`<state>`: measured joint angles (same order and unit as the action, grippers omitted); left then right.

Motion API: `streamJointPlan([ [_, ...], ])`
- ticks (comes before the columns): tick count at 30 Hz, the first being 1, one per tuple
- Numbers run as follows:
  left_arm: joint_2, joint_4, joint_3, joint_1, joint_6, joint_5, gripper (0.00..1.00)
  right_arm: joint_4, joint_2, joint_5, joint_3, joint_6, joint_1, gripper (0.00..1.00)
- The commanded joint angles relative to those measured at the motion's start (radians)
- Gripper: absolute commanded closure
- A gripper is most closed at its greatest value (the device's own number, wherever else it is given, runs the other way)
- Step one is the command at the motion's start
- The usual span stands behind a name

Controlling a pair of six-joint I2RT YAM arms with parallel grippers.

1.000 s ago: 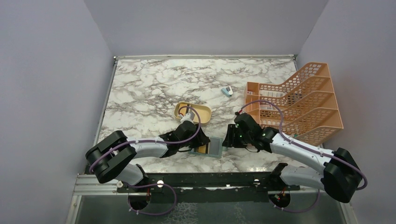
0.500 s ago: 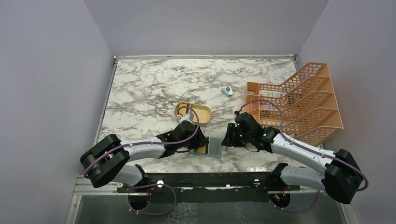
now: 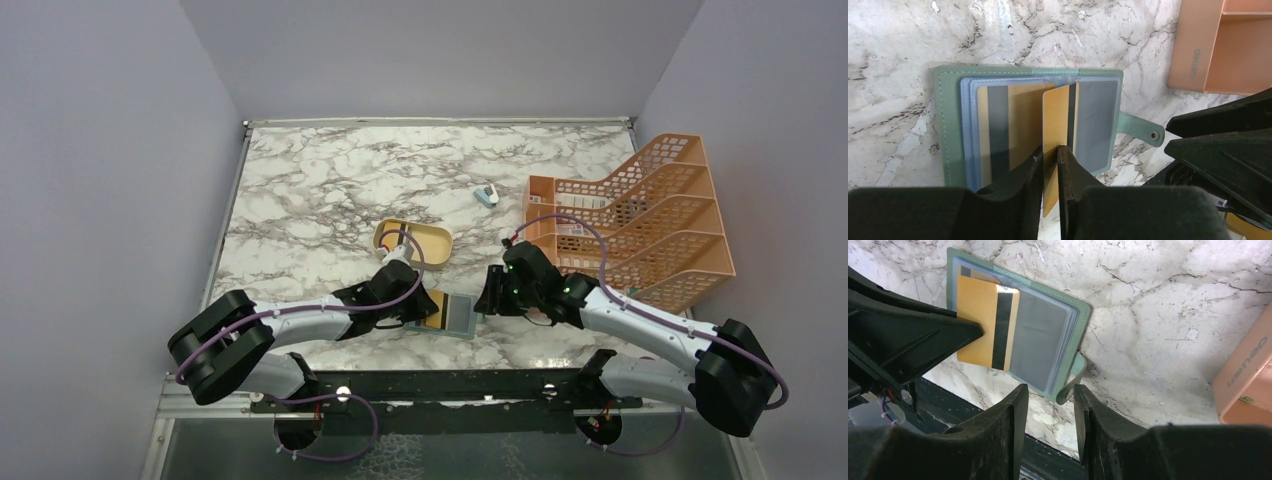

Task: Put the credit cards into the card holder
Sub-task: Insert the credit card into the card holder.

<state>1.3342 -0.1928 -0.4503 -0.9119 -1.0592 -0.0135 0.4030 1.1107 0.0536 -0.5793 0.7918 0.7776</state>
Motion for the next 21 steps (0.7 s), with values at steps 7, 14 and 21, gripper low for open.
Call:
streamJointPlan([
  [7,-0.016,0.037,0.022,-0.001,0.01,0.006,0.84,-0.003,0.011,-0.008,0.016,0.003,0.004,0.59],
  [14,-0.008,0.022,0.031,-0.003,0.011,0.021,0.84,-0.027,0.025,0.009,0.038,0.005,0.005,0.57],
  [21,0.005,-0.037,0.042,-0.003,0.015,0.043,0.84,-0.056,0.059,0.012,0.062,0.01,0.005,0.73],
])
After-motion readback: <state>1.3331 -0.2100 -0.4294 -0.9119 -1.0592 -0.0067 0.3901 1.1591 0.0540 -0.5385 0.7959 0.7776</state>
